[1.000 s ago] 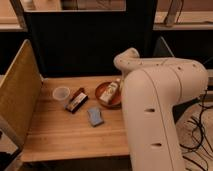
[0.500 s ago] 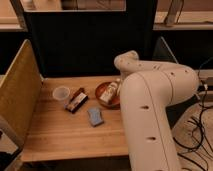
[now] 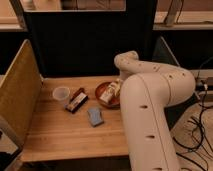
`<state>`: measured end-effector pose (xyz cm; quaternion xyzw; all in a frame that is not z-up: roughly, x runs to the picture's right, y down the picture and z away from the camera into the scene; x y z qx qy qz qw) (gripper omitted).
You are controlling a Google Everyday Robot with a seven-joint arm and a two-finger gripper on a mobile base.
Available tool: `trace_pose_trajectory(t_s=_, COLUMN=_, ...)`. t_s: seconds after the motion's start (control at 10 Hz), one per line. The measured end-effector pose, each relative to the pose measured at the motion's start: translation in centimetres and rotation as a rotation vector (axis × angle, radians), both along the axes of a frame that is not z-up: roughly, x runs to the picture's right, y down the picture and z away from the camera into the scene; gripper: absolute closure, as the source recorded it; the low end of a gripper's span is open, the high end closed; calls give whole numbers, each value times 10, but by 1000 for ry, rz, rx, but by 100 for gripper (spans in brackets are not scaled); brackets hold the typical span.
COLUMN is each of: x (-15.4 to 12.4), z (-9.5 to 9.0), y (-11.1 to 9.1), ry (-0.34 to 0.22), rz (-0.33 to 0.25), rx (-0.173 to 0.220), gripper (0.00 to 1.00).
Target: Drag the ceramic bowl in a circle
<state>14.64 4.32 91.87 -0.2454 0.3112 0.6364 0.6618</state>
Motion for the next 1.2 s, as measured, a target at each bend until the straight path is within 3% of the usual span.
trace_pose_trajectory(t_s=0.3, x=-4, z=4, y=12, ry=-23, rz=20, rx=-27, gripper=20)
trace_pose_trajectory(t_s=0.7, x=-7, z=23, y=39, ry=-118, rz=107, rx=-96, gripper=20)
trace_pose_trajectory(t_s=0.9, x=-7, z=30, y=42, ry=-138, rz=111, rx=-109, gripper=32)
trace_pose_trajectory(t_s=1.2, x=-21, z=34, y=41, ry=-169, rz=60, rx=-120, gripper=63)
